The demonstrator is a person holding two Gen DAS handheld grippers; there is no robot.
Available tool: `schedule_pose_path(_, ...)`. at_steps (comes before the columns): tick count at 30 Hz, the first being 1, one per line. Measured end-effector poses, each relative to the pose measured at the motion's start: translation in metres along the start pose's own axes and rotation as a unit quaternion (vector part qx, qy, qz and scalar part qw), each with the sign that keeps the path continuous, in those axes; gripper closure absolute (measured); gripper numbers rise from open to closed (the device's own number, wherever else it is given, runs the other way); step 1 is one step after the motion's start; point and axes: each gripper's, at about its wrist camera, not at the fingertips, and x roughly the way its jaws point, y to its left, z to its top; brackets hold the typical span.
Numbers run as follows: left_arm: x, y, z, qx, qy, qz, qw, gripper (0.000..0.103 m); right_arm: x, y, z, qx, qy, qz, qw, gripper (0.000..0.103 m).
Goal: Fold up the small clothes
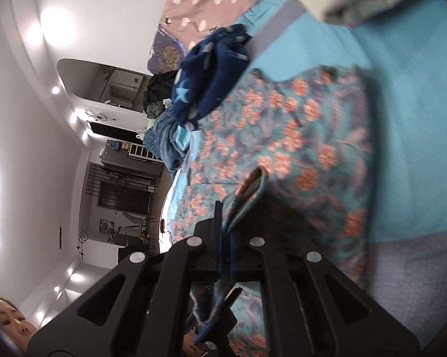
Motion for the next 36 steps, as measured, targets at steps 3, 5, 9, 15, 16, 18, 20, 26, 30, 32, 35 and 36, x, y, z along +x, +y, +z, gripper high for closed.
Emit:
schedule_pose_path(3,-0.001,-0.009,0.0,0.005,0.003,-0.023,0.9997,0.088,-0.004,-0.01,-0.004,0.005,-0.001,-0.017,1.0,0.096)
schedule_pose_path(5,-0.005,-0.009,0.001,0.007,0.004,-0.045,0.9989,0.083,-0.004,-0.018,-0.006,0.01,0.003,-0.028,1.0,0.096)
schedule_pose_path(9,-0.017,-0.013,0.001,0.006,0.001,-0.071,0.9974,0.07,-0.004,-0.025,-0.009,-0.002,0.01,-0.07,0.997,0.096)
schedule_pose_path(15,-0.029,0.015,-0.007,-0.042,0.006,-0.126,0.9912,0.055,-0.017,0.012,-0.02,-0.123,-0.012,-0.171,0.978,0.059)
schedule_pose_path(16,-0.033,0.022,-0.007,-0.053,-0.001,-0.132,0.9898,0.054,-0.02,0.022,-0.021,-0.145,-0.024,-0.193,0.97,0.052)
schedule_pose_path(18,-0.047,0.047,-0.01,-0.101,-0.022,-0.151,0.9831,0.04,-0.031,0.042,-0.025,-0.175,-0.066,-0.215,0.958,0.052)
schedule_pose_path(20,-0.052,0.083,-0.017,-0.158,-0.036,-0.156,0.9743,0.034,-0.038,0.055,-0.03,-0.192,-0.09,-0.2,0.957,0.052)
schedule_pose_path(26,-0.029,0.195,-0.074,-0.347,0.006,-0.133,0.9283,0.031,0.001,0.077,-0.063,-0.283,-0.073,-0.297,0.909,0.052)
schedule_pose_path(30,0.006,0.247,-0.136,-0.465,0.06,-0.127,0.8739,0.031,0.033,0.074,-0.086,-0.311,-0.047,-0.297,0.901,0.052)
schedule_pose_path(32,0.018,0.258,-0.159,-0.497,0.083,-0.131,0.8536,0.031,0.046,0.07,-0.091,-0.316,-0.035,-0.308,0.897,0.052)
schedule_pose_path(35,0.04,0.257,-0.184,-0.507,0.129,-0.126,0.8431,0.031,0.056,0.057,-0.088,-0.296,-0.024,-0.316,0.901,0.05)
schedule_pose_path(36,0.047,0.253,-0.189,-0.506,0.146,-0.121,0.8415,0.031,0.056,0.053,-0.087,-0.29,-0.023,-0.311,0.905,0.048)
